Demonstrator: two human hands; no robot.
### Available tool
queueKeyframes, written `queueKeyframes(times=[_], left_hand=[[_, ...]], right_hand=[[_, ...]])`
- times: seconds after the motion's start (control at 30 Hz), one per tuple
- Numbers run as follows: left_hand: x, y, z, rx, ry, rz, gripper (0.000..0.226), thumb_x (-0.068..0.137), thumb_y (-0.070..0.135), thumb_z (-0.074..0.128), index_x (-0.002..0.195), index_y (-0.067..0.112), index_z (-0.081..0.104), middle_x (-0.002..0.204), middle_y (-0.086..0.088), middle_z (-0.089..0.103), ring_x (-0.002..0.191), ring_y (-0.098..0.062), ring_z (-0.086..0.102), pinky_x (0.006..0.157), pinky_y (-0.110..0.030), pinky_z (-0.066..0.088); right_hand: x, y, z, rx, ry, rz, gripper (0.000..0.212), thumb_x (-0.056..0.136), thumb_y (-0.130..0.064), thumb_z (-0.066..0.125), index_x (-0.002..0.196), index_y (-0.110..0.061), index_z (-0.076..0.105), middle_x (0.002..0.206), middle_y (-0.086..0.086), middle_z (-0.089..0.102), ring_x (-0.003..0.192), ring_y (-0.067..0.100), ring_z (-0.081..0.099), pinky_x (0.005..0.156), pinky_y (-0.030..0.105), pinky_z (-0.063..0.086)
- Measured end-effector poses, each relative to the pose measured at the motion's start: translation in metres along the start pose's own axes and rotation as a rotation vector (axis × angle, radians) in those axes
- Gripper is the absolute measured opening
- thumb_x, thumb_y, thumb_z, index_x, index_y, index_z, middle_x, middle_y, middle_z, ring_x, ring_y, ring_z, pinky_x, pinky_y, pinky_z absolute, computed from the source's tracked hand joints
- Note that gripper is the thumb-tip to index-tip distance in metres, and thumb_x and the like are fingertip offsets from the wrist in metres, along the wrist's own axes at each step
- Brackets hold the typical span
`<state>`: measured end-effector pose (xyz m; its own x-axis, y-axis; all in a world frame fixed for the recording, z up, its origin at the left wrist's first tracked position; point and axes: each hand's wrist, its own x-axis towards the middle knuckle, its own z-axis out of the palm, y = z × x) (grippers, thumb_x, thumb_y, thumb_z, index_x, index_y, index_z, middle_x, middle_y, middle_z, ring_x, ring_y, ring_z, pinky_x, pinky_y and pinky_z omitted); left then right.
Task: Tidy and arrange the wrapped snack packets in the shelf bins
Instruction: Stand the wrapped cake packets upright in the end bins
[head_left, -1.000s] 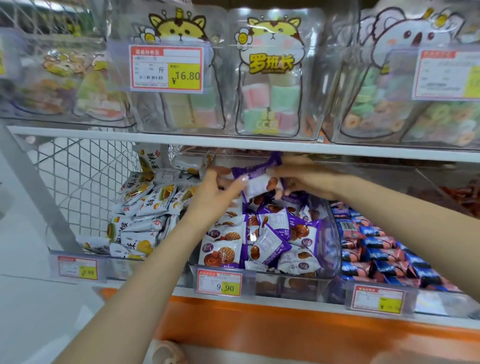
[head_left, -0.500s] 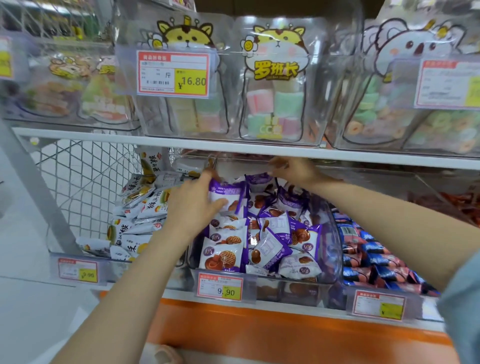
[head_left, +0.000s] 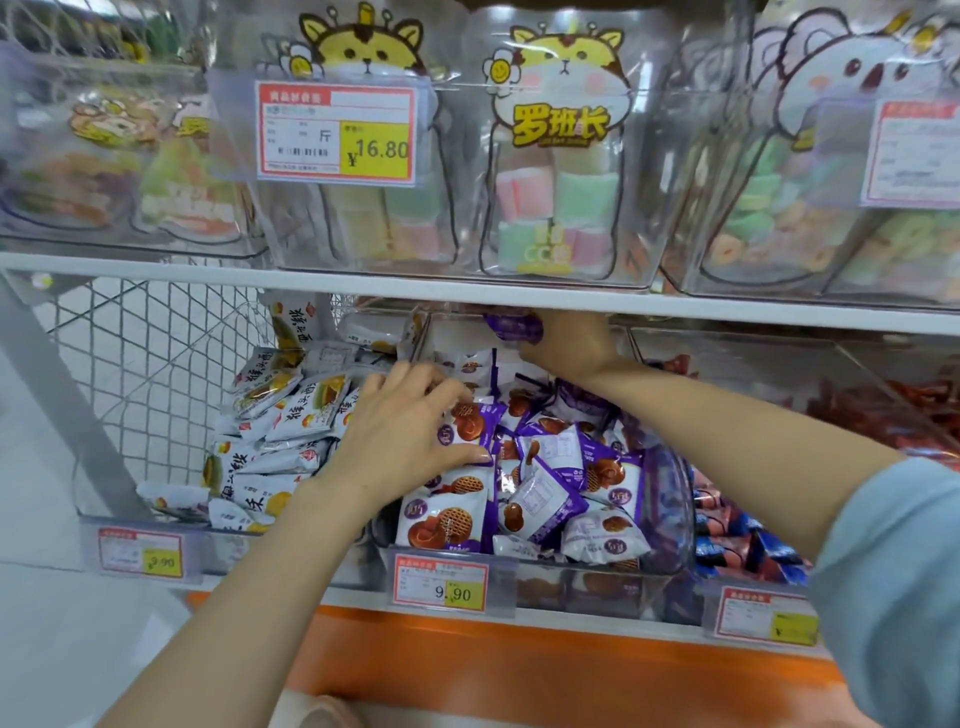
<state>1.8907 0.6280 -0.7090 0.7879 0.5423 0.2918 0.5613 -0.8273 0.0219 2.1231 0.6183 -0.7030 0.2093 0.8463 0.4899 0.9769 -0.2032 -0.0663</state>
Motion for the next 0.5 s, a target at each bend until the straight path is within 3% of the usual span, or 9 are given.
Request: queueKeyframes(times=[0.07,0.17,0.23,0.3,0.4,0.5], left_hand=[[0.002,0.003,0.001,0.017,-0.026,0.056,0.064,0.080,0.067,0.047,0.137,0.040,0.037,0.137,0.008,0.036,0.126,-0.014,0.027,0.096,-0.029,0.020],[0.006,0.007,0.004,0.055,-0.066,0.096,0.054,0.086,0.061,0.045,0.136,0.042,0.039,0.139,0.006,0.034,0.127,-0.016,0.024,0.096,-0.031,0.017],[0.006,0.007,0.005,0.082,-0.061,0.068,0.050,0.087,0.060,0.044,0.133,0.041,0.042,0.138,0.004,0.036,0.126,-0.017,0.025,0.096,-0.032,0.018],[0.005,0.005,0.006,0.112,-0.035,0.027,0.047,0.089,0.058,0.042,0.132,0.038,0.043,0.137,0.002,0.037,0.125,-0.019,0.026,0.096,-0.034,0.020],[0.004,0.001,0.010,0.116,-0.016,-0.026,0.046,0.092,0.054,0.041,0.134,0.037,0.041,0.137,0.001,0.038,0.126,-0.020,0.027,0.096,-0.034,0.020],[0.004,0.001,0.011,0.086,-0.032,-0.049,0.046,0.092,0.053,0.041,0.135,0.038,0.039,0.138,0.002,0.038,0.127,-0.020,0.026,0.098,-0.035,0.020]], right_hand=[[0.003,-0.015,-0.006,0.014,-0.050,-0.043,0.034,0.087,-0.026,0.058,0.117,-0.010,0.056,0.115,0.009,0.061,0.109,0.027,0.055,0.083,0.031,0.040],[0.013,-0.041,0.002,0.181,-0.211,-0.023,0.023,0.085,-0.023,0.065,0.100,-0.010,0.053,0.096,0.008,0.057,0.096,0.026,0.058,0.068,0.026,0.035],[0.021,-0.055,0.006,0.286,-0.294,-0.001,0.028,0.083,-0.026,0.069,0.101,-0.007,0.058,0.099,0.007,0.059,0.096,0.023,0.058,0.071,0.026,0.037],[0.027,-0.062,0.003,0.541,-0.402,0.055,0.032,0.085,-0.027,0.068,0.109,-0.005,0.062,0.099,0.004,0.060,0.092,0.017,0.057,0.079,0.027,0.044],[0.028,-0.046,-0.005,0.922,-0.553,0.090,0.019,0.093,-0.017,0.057,0.106,-0.004,0.061,0.091,0.005,0.058,0.084,0.011,0.056,0.082,0.023,0.050],[0.027,-0.011,-0.006,0.900,-0.581,0.123,0.012,0.098,-0.015,0.049,0.098,-0.007,0.058,0.083,0.004,0.055,0.072,0.008,0.052,0.070,0.020,0.047]])
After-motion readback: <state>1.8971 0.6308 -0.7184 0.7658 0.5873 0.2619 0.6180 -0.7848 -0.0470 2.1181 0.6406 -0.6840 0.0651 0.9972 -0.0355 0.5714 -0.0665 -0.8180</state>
